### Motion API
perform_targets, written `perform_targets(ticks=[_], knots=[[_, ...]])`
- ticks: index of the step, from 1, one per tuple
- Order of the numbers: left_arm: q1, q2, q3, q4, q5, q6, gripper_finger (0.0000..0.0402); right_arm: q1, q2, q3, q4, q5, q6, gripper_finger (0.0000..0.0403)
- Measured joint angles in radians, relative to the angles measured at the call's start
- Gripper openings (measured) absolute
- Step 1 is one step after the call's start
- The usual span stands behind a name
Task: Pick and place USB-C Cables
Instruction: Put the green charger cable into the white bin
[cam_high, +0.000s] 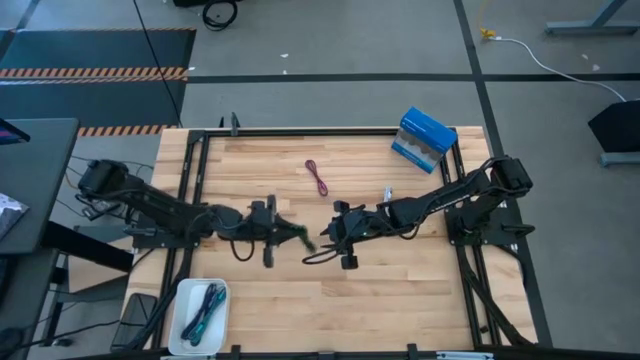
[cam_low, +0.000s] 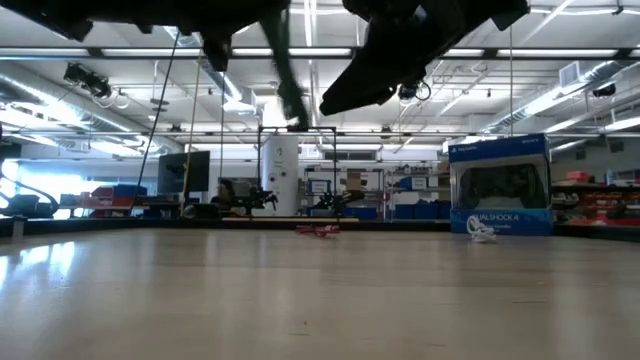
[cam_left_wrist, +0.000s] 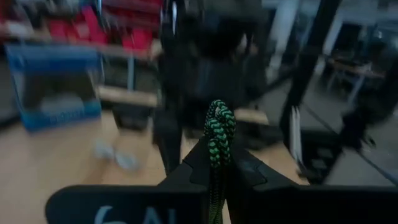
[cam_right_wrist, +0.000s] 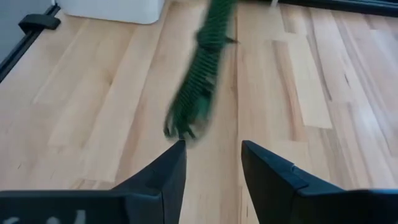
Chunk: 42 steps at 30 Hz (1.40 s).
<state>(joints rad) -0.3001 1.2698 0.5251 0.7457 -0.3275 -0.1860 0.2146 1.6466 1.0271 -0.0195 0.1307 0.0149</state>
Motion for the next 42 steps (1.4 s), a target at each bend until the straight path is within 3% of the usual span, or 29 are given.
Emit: perform_targets(ticks=[5, 9, 16, 20, 26, 33, 39, 42], knots=[[-0.031, -0.126, 0.000, -0.290, 0.003, -0.202, 0.0026, 0.009, -0.015, 0.000, -0.002, -0.005, -0.016, 0.0162], [-0.067, -0.217, 0.000, -0.483, 0.033, -0.449, 0.0026, 0.016, -0.064, 0.000, -0.057, -0.005, -0.019, 0.0163], [-0.121, -0.324, -0.001, -0.588, 0.240, -0.832, 0.0026, 0.015, -0.153, 0.000, -0.131, 0.007, -0.018, 0.0163], [-0.164, -0.348, -0.001, -0.623, 0.388, -0.961, 0.0026, 0.017, -0.184, 0.000, -0.163, 0.007, -0.015, 0.0162], [-0.291, -0.348, -0.001, -0.846, 0.524, -1.213, 0.0026, 0.019, -0.193, 0.000, -0.236, 0.007, -0.013, 0.0162], [-0.418, -0.348, -0.001, -1.060, 0.521, -1.323, 0.0026, 0.019, -0.193, 0.000, -0.231, 0.010, -0.018, 0.0160], [-0.488, -0.348, -0.001, -1.151, 0.372, -1.338, 0.0026, 0.019, -0.193, 0.000, -0.231, 0.010, -0.018, 0.0160], [-0.523, -0.348, -0.001, -1.247, 0.364, -1.399, 0.0026, 0.019, -0.193, 0.000, -0.229, 0.010, -0.015, 0.0160]])
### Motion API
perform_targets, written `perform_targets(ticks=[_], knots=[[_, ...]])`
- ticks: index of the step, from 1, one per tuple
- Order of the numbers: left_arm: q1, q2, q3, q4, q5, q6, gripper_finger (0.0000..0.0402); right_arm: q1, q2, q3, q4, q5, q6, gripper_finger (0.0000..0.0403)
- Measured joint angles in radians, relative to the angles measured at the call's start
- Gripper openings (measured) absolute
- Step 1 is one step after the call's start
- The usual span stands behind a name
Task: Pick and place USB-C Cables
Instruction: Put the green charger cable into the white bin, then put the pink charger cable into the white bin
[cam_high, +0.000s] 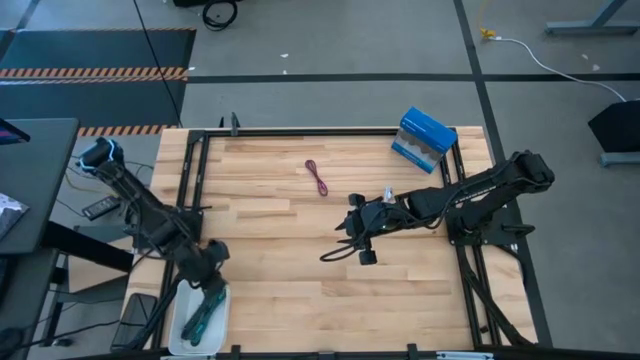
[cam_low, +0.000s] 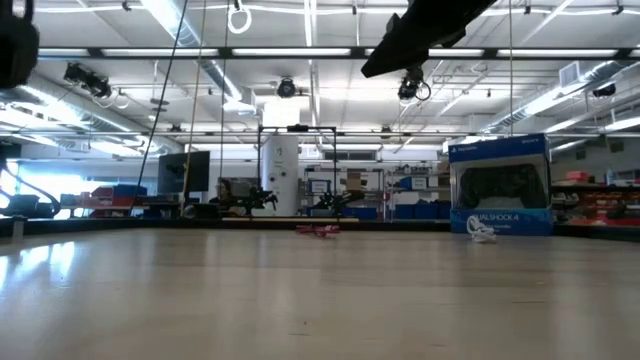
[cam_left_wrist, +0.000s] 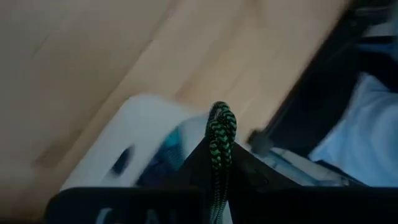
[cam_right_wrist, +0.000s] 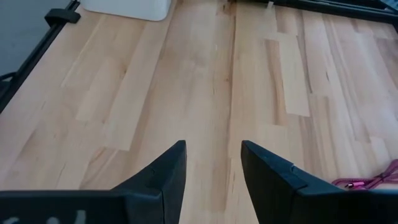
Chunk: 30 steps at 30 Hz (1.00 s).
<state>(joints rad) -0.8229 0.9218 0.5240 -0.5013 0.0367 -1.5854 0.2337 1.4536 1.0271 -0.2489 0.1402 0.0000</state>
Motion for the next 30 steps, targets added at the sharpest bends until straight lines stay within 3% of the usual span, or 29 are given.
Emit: perform_targets(ticks=[13, 25, 30], knots=[[-0.171, 0.000, 0.000, -0.074, -0.035, -0.268, 0.0031, 0.000, 0.000, 0.000, 0.000, 0.000, 0.008, 0.0160], [-0.164, 0.001, 0.000, -0.039, -0.086, -0.314, 0.0127, 0.000, 0.000, 0.000, 0.000, 0.000, 0.008, 0.0160], [-0.162, 0.001, 0.000, 0.054, -0.086, -0.306, 0.0165, 0.000, 0.000, 0.000, 0.000, 0.000, 0.007, 0.0160]])
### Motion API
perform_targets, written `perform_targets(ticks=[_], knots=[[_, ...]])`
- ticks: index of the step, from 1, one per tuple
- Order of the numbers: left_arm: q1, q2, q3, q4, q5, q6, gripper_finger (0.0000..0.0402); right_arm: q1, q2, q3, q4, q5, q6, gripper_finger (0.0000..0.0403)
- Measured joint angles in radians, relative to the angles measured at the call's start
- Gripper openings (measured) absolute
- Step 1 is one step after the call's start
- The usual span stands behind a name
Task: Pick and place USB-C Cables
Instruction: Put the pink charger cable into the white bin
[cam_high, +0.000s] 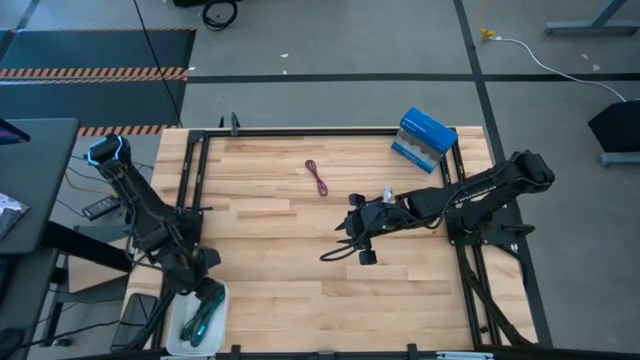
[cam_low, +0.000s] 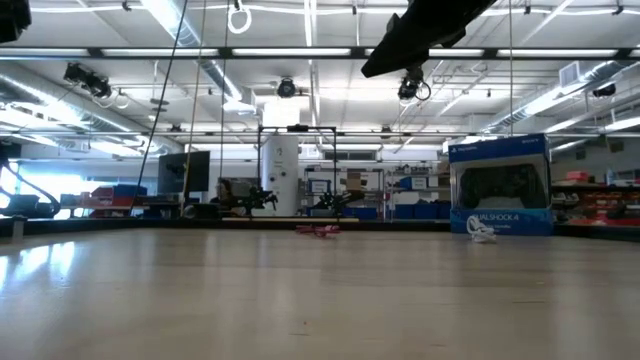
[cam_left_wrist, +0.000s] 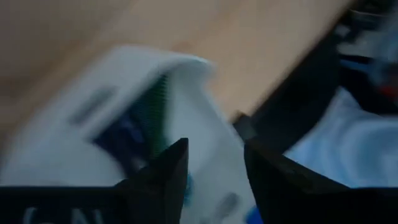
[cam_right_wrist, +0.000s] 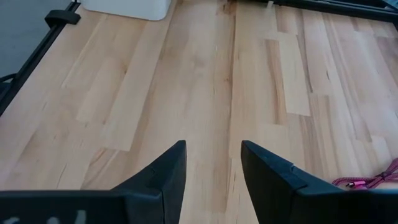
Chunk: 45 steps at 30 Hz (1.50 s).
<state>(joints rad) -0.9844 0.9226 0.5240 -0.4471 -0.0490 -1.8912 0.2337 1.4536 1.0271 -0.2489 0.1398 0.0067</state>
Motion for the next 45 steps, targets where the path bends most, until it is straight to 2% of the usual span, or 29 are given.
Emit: perform_targets(ticks=[5, 9, 14, 19, 25, 29, 33, 36, 42, 45], knots=[[0.026, 0.000, 0.000, 0.171, -0.001, 0.048, 0.0175, 0.000, 0.000, 0.000, 0.015, 0.027, -0.007, 0.0160], [0.079, 0.000, 0.000, 0.232, -0.003, 0.118, 0.0168, -0.010, 0.000, 0.000, 0.045, 0.031, -0.008, 0.0160], [0.162, 0.000, 0.000, 0.325, -0.004, 0.269, 0.0156, -0.017, 0.000, 0.000, 0.067, 0.031, -0.009, 0.0159], [0.256, 0.000, 0.000, 0.547, -0.008, 0.427, 0.0151, -0.018, 0.000, 0.000, 0.069, 0.031, -0.009, 0.0159], [0.421, 0.000, 0.000, 0.823, 0.017, 0.776, 0.0151, -0.017, 0.000, 0.000, 0.085, 0.018, -0.008, 0.0160], [0.532, 0.000, 0.000, 0.906, 0.055, 1.079, 0.0151, -0.018, 0.000, 0.000, 0.092, 0.017, -0.002, 0.0160], [0.619, 0.000, 0.000, 0.888, -0.099, 1.343, 0.0151, -0.023, 0.000, 0.000, 0.087, 0.083, 0.096, 0.0159], [0.683, 0.022, 0.001, 0.869, -0.195, 1.463, 0.0151, -0.031, 0.000, 0.000, 0.049, 0.126, 0.138, 0.0158], [0.762, 0.105, 0.001, 0.861, -0.228, 1.582, 0.0151, -0.050, 0.020, -0.020, 0.012, 0.146, 0.175, 0.0158], [0.783, 0.172, 0.000, 0.932, -0.237, 1.609, 0.0151, -0.057, 0.023, -0.052, 0.033, 0.140, 0.182, 0.0158]])
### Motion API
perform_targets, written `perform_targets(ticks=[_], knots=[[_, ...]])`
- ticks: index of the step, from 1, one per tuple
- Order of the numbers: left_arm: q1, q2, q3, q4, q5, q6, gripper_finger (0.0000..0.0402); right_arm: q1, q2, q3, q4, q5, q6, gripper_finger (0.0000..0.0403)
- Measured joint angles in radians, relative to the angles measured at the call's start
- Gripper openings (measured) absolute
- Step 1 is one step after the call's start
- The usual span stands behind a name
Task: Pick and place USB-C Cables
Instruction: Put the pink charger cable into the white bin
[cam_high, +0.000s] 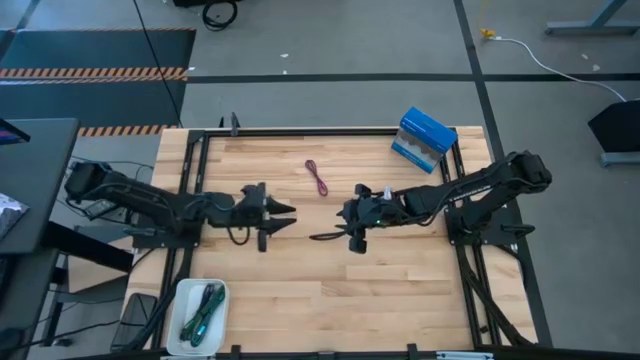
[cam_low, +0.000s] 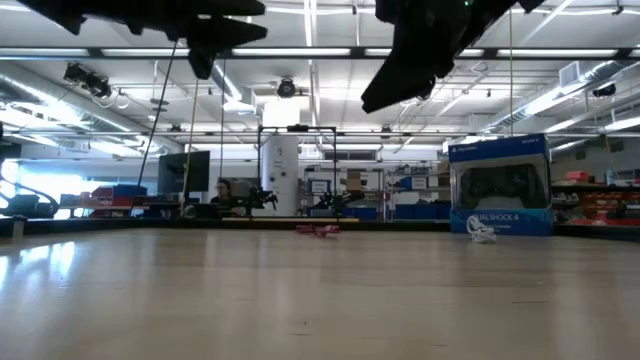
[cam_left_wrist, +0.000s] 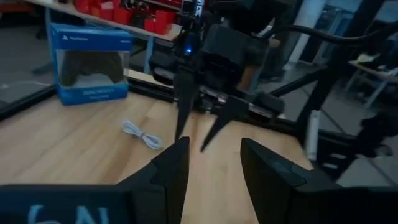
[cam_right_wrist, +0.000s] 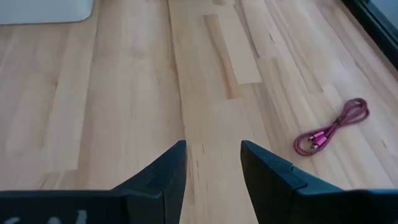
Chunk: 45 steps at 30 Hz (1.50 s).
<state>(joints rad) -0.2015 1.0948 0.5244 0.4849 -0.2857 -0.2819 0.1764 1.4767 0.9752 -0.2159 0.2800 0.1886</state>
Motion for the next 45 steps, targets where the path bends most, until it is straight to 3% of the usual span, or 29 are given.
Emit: perform_targets(ticks=[11, 18, 28, 39, 45], knots=[[0.029, 0.298, 0.000, 0.267, -0.051, 0.106, 0.0151, -0.037, 0.045, -0.073, -0.050, 0.029, 0.079, 0.0158], [0.078, 0.352, 0.000, 0.312, -0.051, 0.028, 0.0151, -0.140, 0.096, -0.092, -0.105, 0.072, 0.210, 0.0158], [0.116, 0.352, 0.000, 0.244, -0.051, -0.065, 0.0151, -0.291, 0.111, -0.092, -0.313, 0.148, 0.213, 0.0158], [0.127, 0.352, 0.000, 0.216, -0.051, -0.039, 0.0151, -0.350, 0.111, -0.091, 0.135, -0.008, 0.040, 0.0158], [0.141, 0.352, 0.000, 0.210, -0.052, -0.047, 0.0151, -0.350, 0.127, -0.090, 0.194, -0.021, 0.026, 0.0158]])
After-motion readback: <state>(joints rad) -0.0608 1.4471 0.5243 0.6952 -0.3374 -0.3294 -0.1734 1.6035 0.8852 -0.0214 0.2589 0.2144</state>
